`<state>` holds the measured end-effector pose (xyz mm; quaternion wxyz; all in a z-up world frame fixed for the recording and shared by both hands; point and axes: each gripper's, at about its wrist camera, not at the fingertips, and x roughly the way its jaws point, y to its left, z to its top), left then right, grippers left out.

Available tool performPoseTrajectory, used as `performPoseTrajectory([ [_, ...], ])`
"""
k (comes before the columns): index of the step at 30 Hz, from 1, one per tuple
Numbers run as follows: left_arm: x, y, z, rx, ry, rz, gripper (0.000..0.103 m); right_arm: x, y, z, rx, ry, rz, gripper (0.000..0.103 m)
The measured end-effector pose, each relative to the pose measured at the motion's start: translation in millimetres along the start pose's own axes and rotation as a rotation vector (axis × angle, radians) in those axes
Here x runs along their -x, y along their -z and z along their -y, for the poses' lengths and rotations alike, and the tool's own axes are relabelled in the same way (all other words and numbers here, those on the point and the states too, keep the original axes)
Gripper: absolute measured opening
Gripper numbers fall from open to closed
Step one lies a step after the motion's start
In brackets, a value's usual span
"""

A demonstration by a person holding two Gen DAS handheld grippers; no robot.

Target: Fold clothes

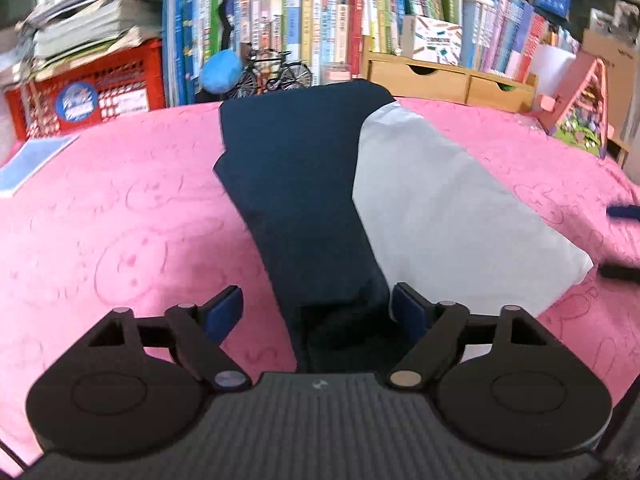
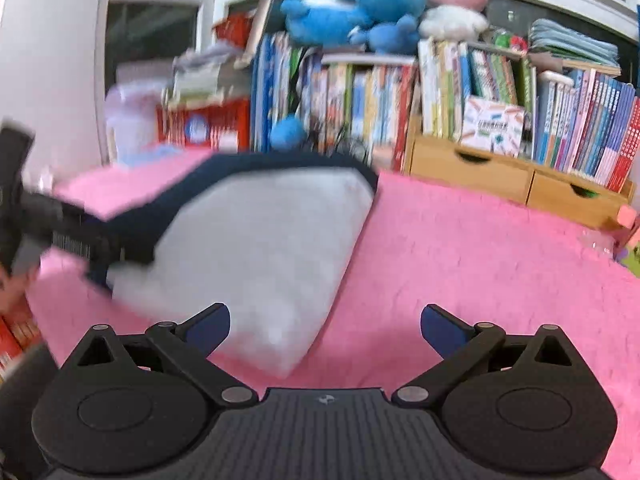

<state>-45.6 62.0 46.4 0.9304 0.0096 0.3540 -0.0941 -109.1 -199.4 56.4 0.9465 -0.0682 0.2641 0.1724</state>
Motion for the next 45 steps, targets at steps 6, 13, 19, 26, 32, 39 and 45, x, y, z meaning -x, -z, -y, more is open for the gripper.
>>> performPoseTrajectory([
  [6,4,12,0,0.029,-0.025,0.030,0.094,-20,6,-44,0.041,0.053,0.016,0.103],
  [13,6,19,1,0.035,-0.048,0.063,0.098,-28,8,-36,0.025,0.200,0.006,0.103],
  [19,6,23,3,0.019,-0.047,0.072,0.103,-12,16,7,-0.151,0.259,0.033,0.103],
  [26,8,24,1,0.008,-0.030,0.069,0.103,-14,16,2,-0.085,0.331,0.039,0.103],
  [32,24,28,-1,0.021,-0.011,0.039,0.103,-10,17,6,-0.093,0.323,0.010,0.100],
  [39,71,29,-17,0.019,0.101,0.058,0.103,25,11,-55,0.282,0.140,0.145,0.100],
  [45,87,12,-47,0.185,0.212,0.102,0.103,12,-9,-118,0.530,-0.094,0.133,0.085],
])
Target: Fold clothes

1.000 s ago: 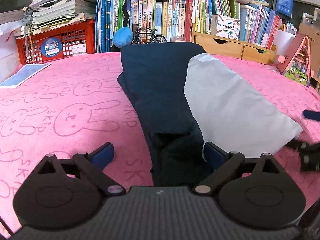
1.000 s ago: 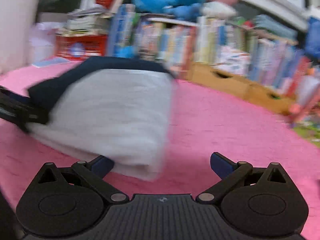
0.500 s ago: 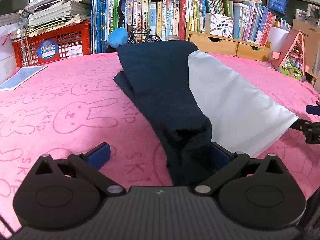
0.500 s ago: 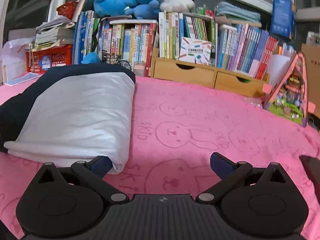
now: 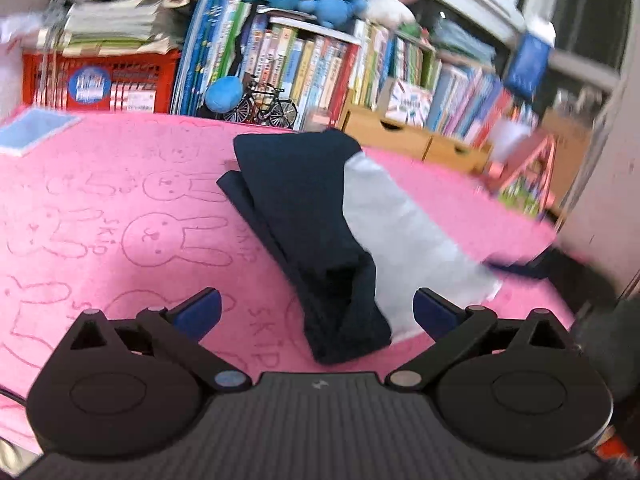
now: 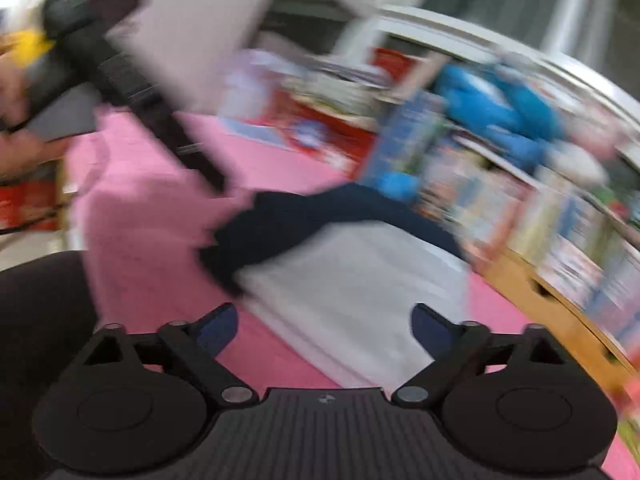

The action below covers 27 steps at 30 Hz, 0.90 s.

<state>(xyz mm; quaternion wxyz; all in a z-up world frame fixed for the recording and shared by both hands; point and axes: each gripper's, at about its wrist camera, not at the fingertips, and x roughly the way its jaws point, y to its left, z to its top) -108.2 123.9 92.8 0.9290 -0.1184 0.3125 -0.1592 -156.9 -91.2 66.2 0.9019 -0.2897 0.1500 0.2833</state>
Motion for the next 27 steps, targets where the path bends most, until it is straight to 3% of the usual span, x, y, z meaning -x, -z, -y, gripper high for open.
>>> performPoseTrajectory([
  [4,-4,-4,-17,0.110,0.085,-0.029,0.103,-30,-20,-15,0.091,-0.046,-0.011,0.077],
  [9,-17,-7,-32,0.194,0.142,-0.073,0.103,-50,-27,-20,0.058,-0.072,-0.023,0.071],
  [14,-35,-8,-42,0.250,0.179,-0.112,0.103,-52,-27,-15,-0.014,-0.079,-0.006,0.034],
  [17,-51,-8,-52,0.346,0.247,-0.141,0.103,-42,-25,-11,-0.040,-0.043,0.046,0.018],
  [21,-73,-10,-62,0.464,0.341,-0.184,0.103,-27,-26,1,-0.083,0.018,0.125,0.014],
  [27,-99,-21,-53,0.484,0.354,-0.211,0.102,-19,-24,10,-0.101,-0.006,0.129,0.013],
])
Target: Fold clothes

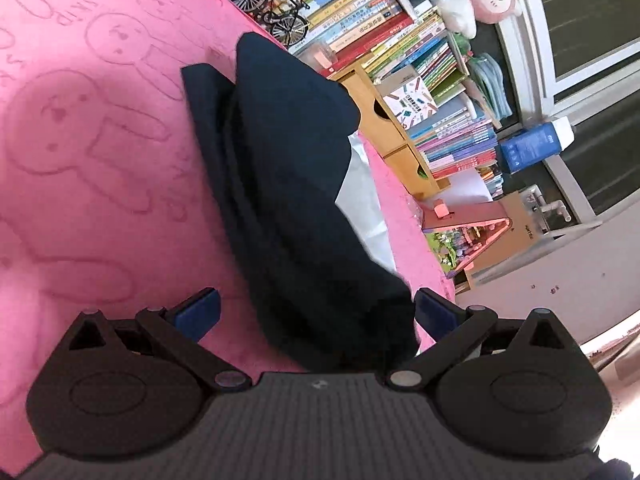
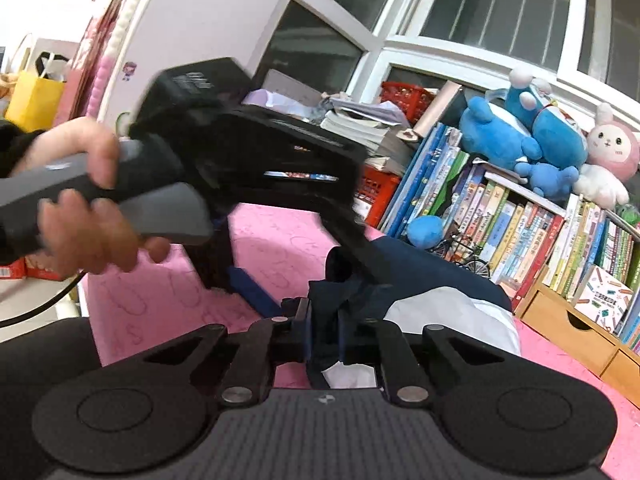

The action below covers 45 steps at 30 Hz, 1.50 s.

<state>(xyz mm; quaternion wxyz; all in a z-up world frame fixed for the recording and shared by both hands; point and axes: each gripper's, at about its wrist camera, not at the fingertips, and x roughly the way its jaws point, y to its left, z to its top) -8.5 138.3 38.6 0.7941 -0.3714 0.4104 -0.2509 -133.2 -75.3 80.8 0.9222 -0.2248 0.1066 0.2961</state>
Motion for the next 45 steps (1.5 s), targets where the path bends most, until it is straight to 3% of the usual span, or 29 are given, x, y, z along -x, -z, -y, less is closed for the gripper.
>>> performPoseTrajectory([
  [3,-10,-1,4,-0.005,0.018,-0.012,0.089,0,4,-3,0.010,-0.021,-0.014,0.020],
  [4,-12,-2,6,-0.009,0.016,-0.016,0.087,-1,6,-4,0.017,-0.021,-0.024,0.034],
  [5,-13,-2,6,-0.011,0.018,-0.018,0.081,-1,9,-5,0.028,-0.015,-0.039,0.057],
  [7,-11,-5,3,0.009,0.033,-0.021,0.071,-2,14,-9,0.064,0.010,-0.057,0.073],
  [13,-6,-14,-4,0.057,0.076,-0.030,0.056,-33,10,-25,0.170,0.076,-0.101,0.068],
  [16,-8,-19,-4,0.046,0.035,-0.038,0.055,-47,8,-31,0.202,0.134,-0.099,0.031],
  [20,-16,-25,-4,0.034,-0.044,-0.033,0.056,-40,8,-22,0.160,0.124,-0.082,0.021],
  [24,-29,-37,1,-0.001,-0.117,-0.023,0.051,-32,12,-20,0.183,0.128,-0.080,0.018],
  [27,-35,-49,6,-0.031,-0.164,-0.010,0.050,-23,12,-10,0.124,0.108,-0.084,0.017],
  [32,-51,-86,-8,0.036,-0.162,-0.042,0.050,-18,13,2,0.029,0.070,-0.103,0.017],
  [37,-37,-113,-3,0.002,-0.222,0.040,0.050,-16,16,12,-0.038,0.037,-0.111,0.017],
  [40,-34,-125,4,-0.078,-0.345,0.118,0.050,-17,18,17,-0.074,0.011,-0.115,0.018],
  [42,-35,-126,14,-0.182,-0.523,0.192,0.049,-16,18,25,-0.129,-0.025,-0.116,0.021],
  [43,-35,-124,21,-0.236,-0.606,0.227,0.050,-14,18,32,-0.177,-0.054,-0.113,0.026],
  [45,-31,-114,32,-0.305,-0.650,0.259,0.059,-6,21,49,-0.305,-0.104,-0.104,0.039],
])
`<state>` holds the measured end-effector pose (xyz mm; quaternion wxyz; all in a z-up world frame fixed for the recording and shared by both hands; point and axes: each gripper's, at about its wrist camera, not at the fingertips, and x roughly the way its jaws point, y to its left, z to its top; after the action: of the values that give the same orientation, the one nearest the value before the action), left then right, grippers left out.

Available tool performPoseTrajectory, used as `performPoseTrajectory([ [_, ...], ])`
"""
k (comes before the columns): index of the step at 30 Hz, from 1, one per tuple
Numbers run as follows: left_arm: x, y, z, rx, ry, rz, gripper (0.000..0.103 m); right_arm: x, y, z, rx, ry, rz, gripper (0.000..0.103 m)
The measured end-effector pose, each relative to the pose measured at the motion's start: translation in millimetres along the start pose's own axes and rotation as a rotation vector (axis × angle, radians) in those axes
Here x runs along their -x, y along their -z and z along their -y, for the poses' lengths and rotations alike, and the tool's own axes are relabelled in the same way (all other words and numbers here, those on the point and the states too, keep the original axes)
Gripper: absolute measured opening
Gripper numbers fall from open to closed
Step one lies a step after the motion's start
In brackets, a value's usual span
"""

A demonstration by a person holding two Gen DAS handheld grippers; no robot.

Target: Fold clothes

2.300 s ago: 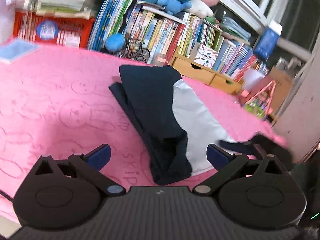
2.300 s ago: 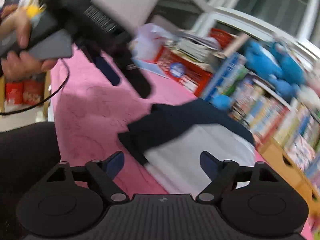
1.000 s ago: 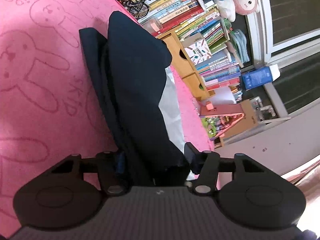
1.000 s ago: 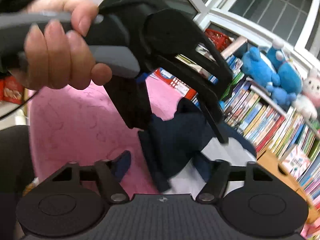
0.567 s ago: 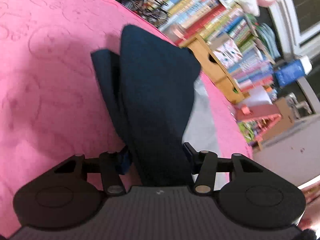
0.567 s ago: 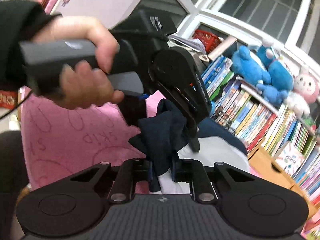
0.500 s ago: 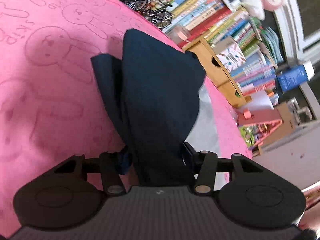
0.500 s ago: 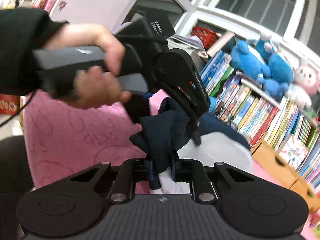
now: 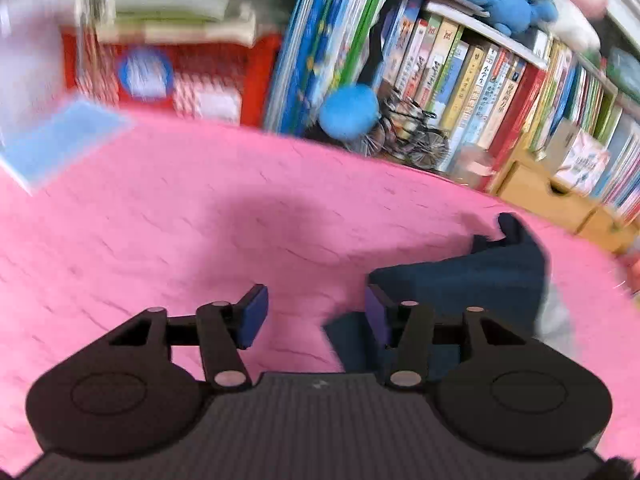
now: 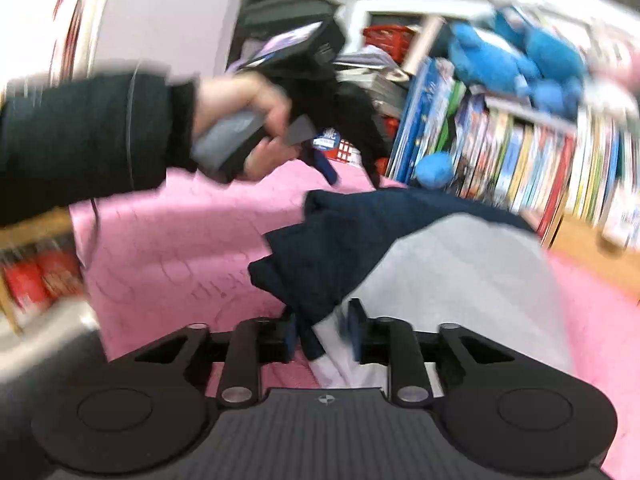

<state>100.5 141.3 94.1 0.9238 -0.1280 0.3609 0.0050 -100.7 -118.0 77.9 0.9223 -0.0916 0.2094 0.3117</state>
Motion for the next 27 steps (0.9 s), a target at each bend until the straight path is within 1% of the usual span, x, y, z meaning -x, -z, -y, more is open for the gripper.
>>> performPoseTrajectory([
  [1,7,3,3,-0.025,-0.009,0.020,0.062,6,2,8,-0.071,-0.021,0.010,0.051],
  [2,16,9,4,-0.040,0.015,0.033,0.065,14,6,17,-0.131,-0.021,0.023,0.057],
  [4,37,23,16,-0.103,0.029,0.076,0.069,33,17,37,-0.228,0.005,0.048,0.058],
  [5,47,31,22,-0.136,0.032,0.099,0.072,40,22,46,-0.275,0.025,0.054,0.059],
  [6,58,39,30,-0.172,0.029,0.127,0.077,45,29,55,-0.326,0.046,0.056,0.060],
  [7,68,47,39,-0.204,0.035,0.152,0.080,53,37,67,-0.383,0.064,0.059,0.060],
  [8,78,55,48,-0.234,0.044,0.175,0.082,60,44,79,-0.439,0.081,0.062,0.060],
  [10,93,73,68,-0.282,0.076,0.205,0.084,68,55,100,-0.545,0.089,0.076,0.060],
  [12,101,92,87,-0.343,0.080,0.227,0.094,70,59,114,-0.608,0.093,0.093,0.060],
  [13,101,102,95,-0.377,0.066,0.227,0.095,69,59,118,-0.621,0.090,0.103,0.060],
  [16,87,129,108,-0.458,0.031,0.158,0.096,54,44,123,-0.594,0.053,0.112,0.056],
  [18,62,142,101,-0.405,0.055,0.022,0.099,35,28,120,-0.546,0.032,0.098,0.051],
  [19,52,148,97,-0.381,0.069,-0.023,0.101,23,19,117,-0.517,0.025,0.092,0.048],
  [21,53,155,90,-0.356,0.101,0.024,0.103,-6,2,111,-0.470,0.013,0.062,0.047],
  [24,52,157,89,-0.364,0.098,0.039,0.103,-56,-24,104,-0.402,0.011,-0.016,0.046],
  [25,52,159,88,-0.365,0.098,0.048,0.103,-73,-31,103,-0.382,0.034,-0.047,0.045],
  [27,52,162,87,-0.365,0.101,0.063,0.103,-108,-40,110,-0.372,0.108,-0.122,0.040],
])
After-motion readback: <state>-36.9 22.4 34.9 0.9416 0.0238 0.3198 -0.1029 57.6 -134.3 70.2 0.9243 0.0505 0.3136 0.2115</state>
